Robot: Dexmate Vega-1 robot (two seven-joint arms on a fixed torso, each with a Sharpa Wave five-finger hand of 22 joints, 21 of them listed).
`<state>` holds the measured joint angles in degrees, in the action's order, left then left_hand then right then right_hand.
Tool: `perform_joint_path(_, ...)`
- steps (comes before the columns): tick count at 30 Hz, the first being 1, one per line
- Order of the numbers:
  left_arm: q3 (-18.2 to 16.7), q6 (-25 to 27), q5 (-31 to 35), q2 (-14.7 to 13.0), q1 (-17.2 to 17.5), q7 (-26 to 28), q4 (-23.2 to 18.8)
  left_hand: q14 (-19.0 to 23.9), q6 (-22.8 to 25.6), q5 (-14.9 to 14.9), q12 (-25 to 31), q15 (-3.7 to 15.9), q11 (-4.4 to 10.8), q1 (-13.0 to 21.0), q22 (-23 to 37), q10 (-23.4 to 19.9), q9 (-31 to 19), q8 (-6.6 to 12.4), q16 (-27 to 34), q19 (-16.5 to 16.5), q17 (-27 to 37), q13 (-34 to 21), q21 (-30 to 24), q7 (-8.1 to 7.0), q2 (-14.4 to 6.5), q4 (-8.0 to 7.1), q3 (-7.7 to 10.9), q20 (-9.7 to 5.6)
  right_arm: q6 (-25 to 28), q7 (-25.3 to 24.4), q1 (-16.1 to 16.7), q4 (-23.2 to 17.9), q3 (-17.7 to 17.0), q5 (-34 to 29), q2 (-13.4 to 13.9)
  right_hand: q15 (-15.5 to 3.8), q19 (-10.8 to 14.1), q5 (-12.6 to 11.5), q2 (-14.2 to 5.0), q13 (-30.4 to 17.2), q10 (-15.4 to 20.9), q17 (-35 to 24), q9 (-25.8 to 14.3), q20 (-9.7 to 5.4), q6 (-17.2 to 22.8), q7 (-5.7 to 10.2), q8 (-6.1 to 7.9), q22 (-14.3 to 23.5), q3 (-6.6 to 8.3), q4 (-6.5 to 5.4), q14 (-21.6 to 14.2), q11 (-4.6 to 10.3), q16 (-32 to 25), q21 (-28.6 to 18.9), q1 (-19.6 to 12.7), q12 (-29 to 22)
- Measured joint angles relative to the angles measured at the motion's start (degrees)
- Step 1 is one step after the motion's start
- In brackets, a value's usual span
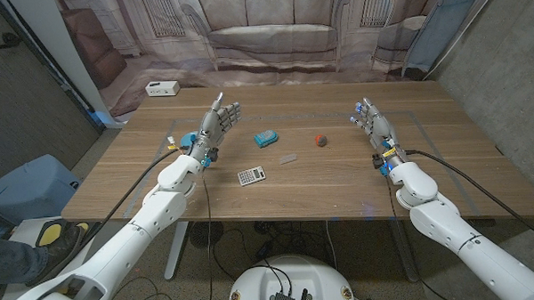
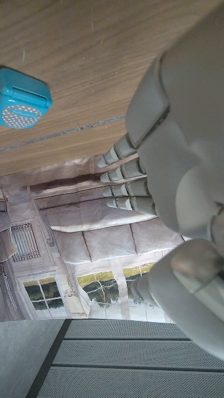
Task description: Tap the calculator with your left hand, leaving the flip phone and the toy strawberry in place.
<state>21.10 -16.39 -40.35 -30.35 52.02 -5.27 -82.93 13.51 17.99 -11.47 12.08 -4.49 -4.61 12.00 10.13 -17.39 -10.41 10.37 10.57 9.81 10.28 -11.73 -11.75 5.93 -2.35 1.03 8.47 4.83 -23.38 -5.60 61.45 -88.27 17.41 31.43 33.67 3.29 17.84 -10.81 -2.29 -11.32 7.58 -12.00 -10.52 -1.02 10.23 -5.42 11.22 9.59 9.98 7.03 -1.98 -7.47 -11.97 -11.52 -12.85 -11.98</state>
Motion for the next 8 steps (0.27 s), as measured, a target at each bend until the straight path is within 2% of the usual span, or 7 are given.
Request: perform_joint_path(8,0.0,0.86,0.12,0.0,0.0,1.33,0.0,-0.22,0.0,0.0,0.0,0.22,0.0,0.0,0.0,0.0,0.0,0.0,0.0,-0.18,0.0,0.0,0.33,0.0,0.0,0.09,0.1,0.18,0.0,0.0,-0.16,-0.35,0.17,0.0,0.6,0.19,0.0,0.0,0.0,0.0,0.0,0.0,0.0,0.0,0.0,0.0,0.0,0.0,0.0,0.0,-0.18,0.0,0.0,0.0,0.0,0.0)
